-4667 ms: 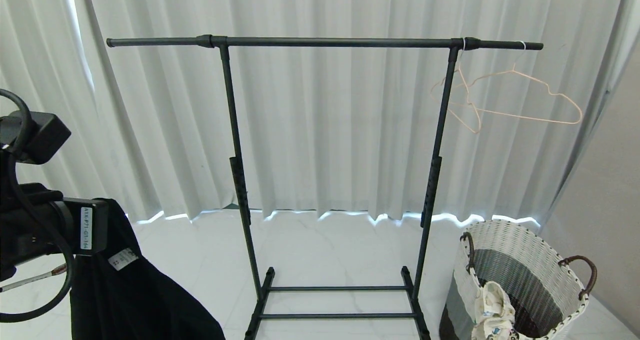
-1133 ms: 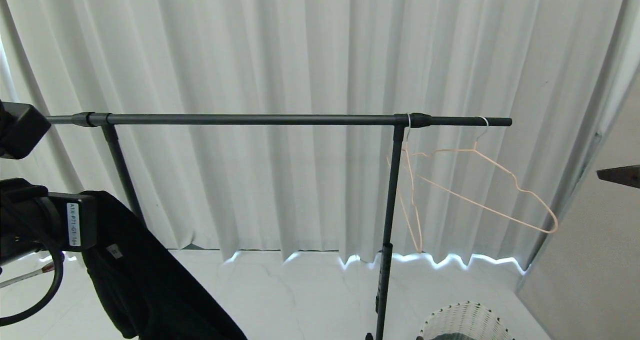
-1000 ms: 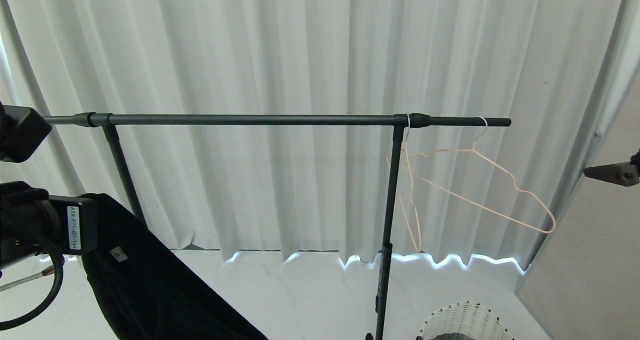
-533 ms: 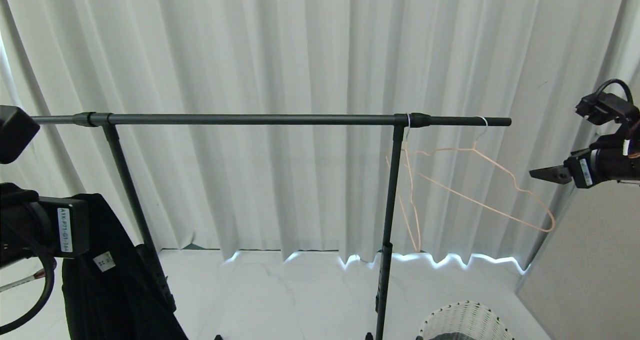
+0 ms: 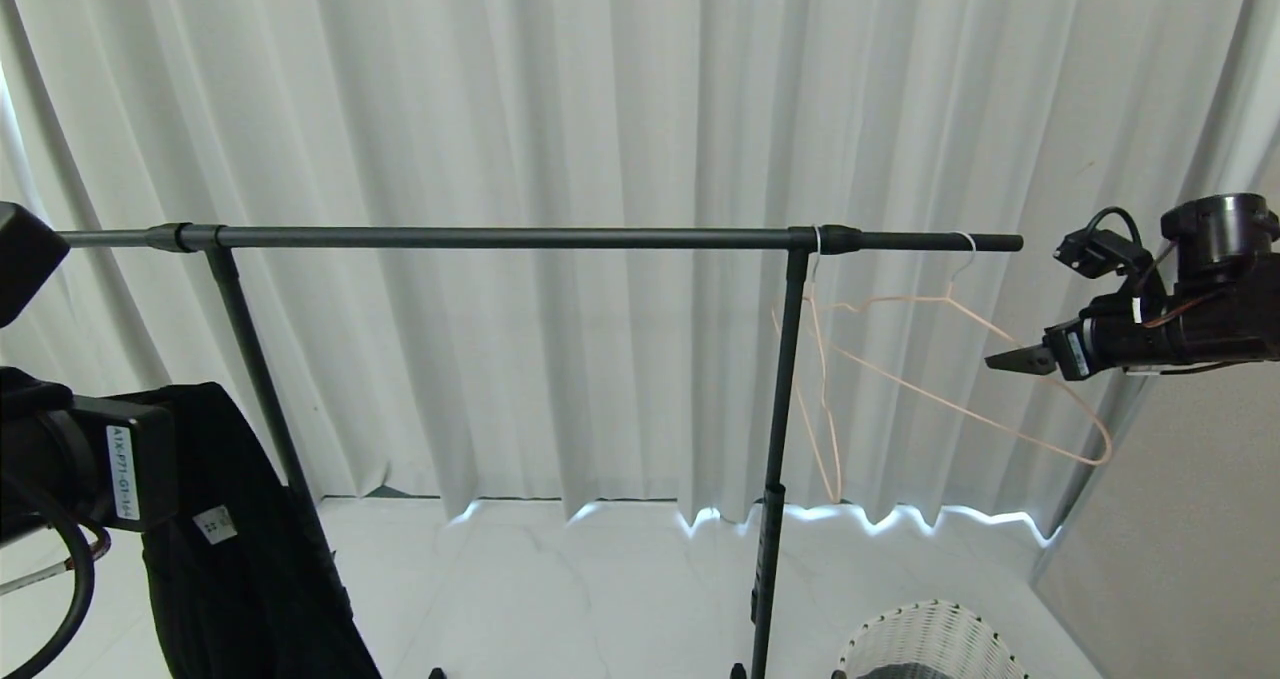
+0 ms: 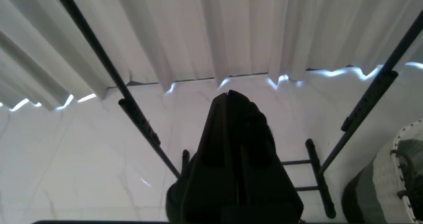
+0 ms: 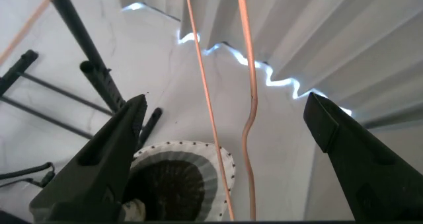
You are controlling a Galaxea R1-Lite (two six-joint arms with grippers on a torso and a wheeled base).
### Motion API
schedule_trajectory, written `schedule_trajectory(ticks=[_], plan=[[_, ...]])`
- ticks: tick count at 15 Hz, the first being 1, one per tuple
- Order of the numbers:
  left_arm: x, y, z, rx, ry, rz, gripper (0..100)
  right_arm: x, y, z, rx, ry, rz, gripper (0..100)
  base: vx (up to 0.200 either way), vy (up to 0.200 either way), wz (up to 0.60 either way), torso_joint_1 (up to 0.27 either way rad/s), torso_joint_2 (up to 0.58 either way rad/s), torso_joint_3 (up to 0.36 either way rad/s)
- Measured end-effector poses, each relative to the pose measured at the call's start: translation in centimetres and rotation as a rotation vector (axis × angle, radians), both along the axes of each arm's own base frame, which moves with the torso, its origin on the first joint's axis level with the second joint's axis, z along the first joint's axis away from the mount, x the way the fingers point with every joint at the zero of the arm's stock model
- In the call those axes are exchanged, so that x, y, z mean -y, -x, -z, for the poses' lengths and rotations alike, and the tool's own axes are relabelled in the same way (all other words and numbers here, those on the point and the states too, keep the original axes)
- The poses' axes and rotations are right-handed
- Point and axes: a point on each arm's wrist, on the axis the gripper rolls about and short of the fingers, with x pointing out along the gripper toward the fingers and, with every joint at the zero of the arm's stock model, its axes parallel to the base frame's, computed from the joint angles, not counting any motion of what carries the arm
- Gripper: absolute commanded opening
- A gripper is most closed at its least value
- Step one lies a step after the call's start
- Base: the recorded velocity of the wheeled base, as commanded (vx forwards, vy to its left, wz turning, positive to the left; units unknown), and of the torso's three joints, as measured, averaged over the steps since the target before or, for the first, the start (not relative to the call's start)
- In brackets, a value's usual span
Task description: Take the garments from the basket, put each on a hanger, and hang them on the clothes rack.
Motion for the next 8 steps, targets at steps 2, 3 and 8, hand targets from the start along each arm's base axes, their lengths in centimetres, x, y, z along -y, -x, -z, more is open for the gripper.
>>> schedule_trajectory(ticks=[2,3,8], plan=[[0.2,0.1,0.0,0.002,0.001,0.018,0,0.3,-1.1,1.4,-0.026,-0.015,-0.008,100,0.000,0.000,0.00,0.000,0.00,0.000],[0.3,0.1,0.0,0.002,0.001,0.023,0,0.5,-1.6,2.0,-0.036,-0.023,-0.014,100,0.000,0.000,0.00,0.000,0.00,0.000],[0.3,0.2,0.5,-0.015,-0.005,0.029,0,0.9,-3.1,3.3,-0.052,-0.034,-0.014,100,0.000,0.000,0.00,0.000,0.00,0.000]])
